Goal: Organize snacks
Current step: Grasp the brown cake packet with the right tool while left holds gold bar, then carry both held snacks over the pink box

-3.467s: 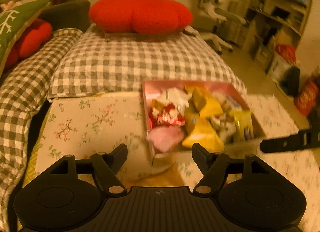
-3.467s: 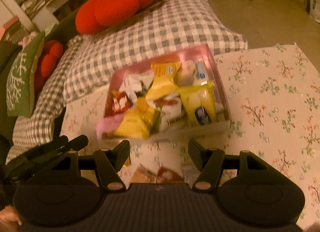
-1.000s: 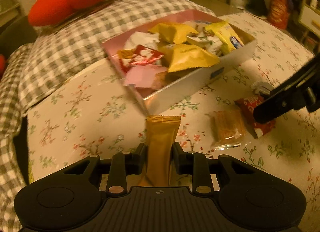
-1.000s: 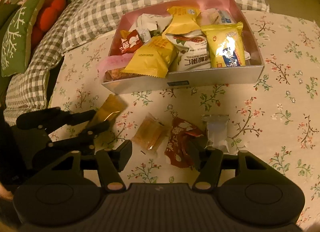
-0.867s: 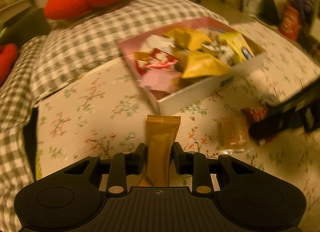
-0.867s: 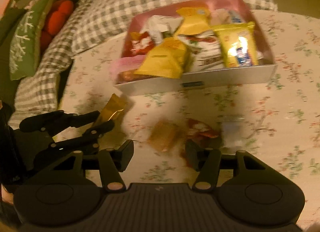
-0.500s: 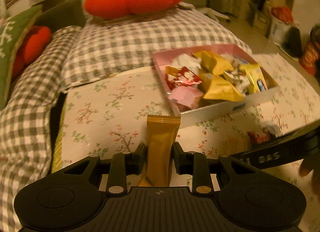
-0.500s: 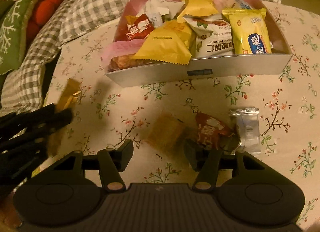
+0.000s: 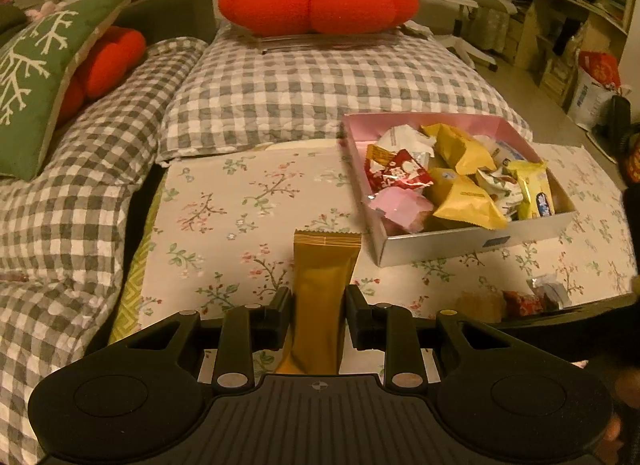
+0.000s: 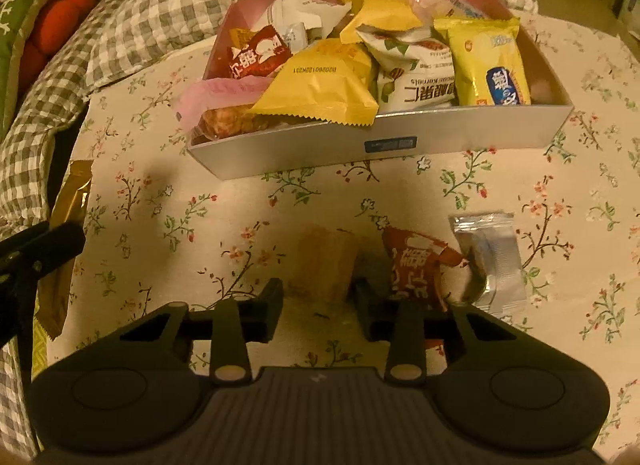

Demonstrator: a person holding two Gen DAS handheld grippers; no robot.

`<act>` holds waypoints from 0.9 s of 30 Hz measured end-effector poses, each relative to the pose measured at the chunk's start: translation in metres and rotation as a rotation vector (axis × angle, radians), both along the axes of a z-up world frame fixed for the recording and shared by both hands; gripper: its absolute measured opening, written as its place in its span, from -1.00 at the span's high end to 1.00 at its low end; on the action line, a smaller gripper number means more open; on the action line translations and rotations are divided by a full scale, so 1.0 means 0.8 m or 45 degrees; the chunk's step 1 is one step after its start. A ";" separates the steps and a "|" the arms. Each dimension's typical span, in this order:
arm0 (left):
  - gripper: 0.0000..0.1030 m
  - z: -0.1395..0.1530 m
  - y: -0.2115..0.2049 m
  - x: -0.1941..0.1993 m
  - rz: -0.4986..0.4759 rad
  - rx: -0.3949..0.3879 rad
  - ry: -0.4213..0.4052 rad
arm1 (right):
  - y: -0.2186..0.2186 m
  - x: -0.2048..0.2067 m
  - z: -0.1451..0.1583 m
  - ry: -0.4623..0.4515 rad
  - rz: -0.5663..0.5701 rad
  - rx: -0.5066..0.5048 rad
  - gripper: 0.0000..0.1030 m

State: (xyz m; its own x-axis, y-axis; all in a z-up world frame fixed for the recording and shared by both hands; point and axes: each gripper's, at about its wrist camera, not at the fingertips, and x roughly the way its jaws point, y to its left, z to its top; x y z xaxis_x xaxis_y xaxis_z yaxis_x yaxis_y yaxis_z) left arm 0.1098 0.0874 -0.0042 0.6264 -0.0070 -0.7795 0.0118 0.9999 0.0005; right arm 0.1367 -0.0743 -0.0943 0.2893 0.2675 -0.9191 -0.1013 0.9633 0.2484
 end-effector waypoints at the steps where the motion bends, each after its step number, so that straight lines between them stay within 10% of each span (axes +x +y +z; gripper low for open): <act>1: 0.49 0.000 0.000 0.000 0.004 -0.001 -0.001 | 0.001 0.000 0.001 0.001 0.003 0.005 0.38; 27: 0.49 0.015 -0.006 0.005 0.058 -0.093 -0.056 | -0.025 -0.017 0.064 -0.106 0.044 0.143 0.39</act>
